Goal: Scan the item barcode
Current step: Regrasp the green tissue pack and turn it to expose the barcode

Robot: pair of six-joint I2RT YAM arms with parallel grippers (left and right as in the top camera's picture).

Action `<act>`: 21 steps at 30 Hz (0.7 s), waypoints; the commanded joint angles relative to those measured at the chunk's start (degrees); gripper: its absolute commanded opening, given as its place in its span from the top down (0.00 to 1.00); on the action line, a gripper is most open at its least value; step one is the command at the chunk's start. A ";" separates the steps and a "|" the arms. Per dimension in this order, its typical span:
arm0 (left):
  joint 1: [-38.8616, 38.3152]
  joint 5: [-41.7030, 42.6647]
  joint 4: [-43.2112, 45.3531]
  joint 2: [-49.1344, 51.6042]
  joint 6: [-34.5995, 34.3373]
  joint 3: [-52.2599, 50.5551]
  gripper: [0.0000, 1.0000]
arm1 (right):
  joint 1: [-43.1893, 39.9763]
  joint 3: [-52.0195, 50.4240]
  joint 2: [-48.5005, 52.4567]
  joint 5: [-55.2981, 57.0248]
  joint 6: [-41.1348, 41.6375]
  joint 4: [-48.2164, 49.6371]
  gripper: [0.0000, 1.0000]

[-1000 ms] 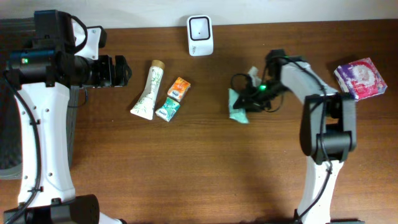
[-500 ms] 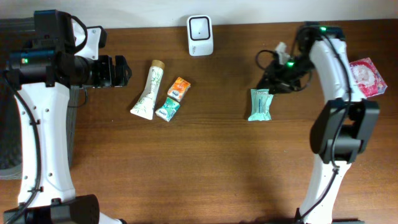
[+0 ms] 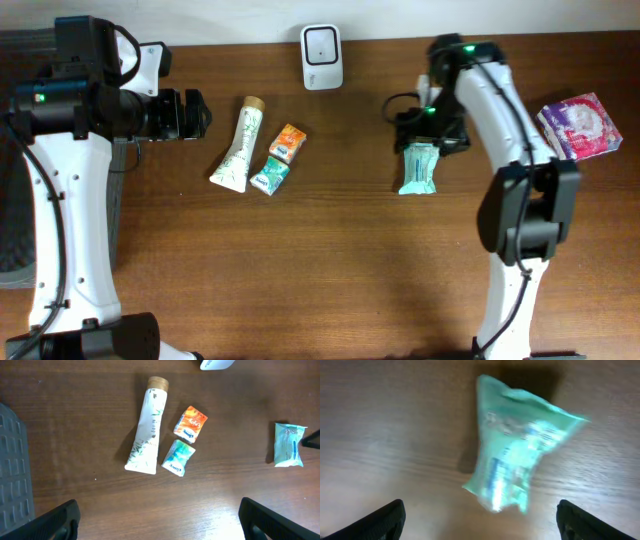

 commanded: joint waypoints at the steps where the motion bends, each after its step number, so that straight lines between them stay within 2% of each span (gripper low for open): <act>1: -0.07 0.59 -0.07 0.04 0.04 0.20 0.01 | -5.70 -0.35 -1.16 -6.21 -5.86 -0.50 0.01; 4: -0.07 0.59 -0.07 0.04 0.04 0.20 0.01 | -9.79 -4.72 -1.07 -12.24 -9.92 1.27 0.00; 7: -0.07 0.59 -0.07 0.04 0.04 0.20 0.01 | -11.76 -11.87 -1.07 -20.28 -12.39 7.28 0.01; 10: -0.07 0.59 -0.07 0.04 0.04 0.20 0.01 | -11.45 -16.92 -1.07 -21.64 -12.28 12.04 0.00; 12: -0.07 0.59 -0.07 0.04 0.04 0.20 0.01 | -11.21 -20.85 -1.07 -21.62 -10.34 16.52 0.04; 16: -0.07 0.59 -0.07 0.04 0.04 0.20 0.01 | -11.19 -25.73 -1.07 -21.94 -9.97 21.92 0.21; 18: -0.07 0.59 -0.07 0.04 0.04 0.20 0.01 | -11.19 -27.21 -1.07 -23.80 -9.97 24.13 0.36; 20: -0.07 0.59 -0.07 0.04 0.04 0.20 0.01 | -11.19 -27.45 -1.07 -25.94 -9.99 24.85 0.61; 21: -0.07 0.59 -0.07 0.04 0.04 0.20 0.01 | -11.19 -27.45 -1.07 -27.02 -9.99 25.14 0.69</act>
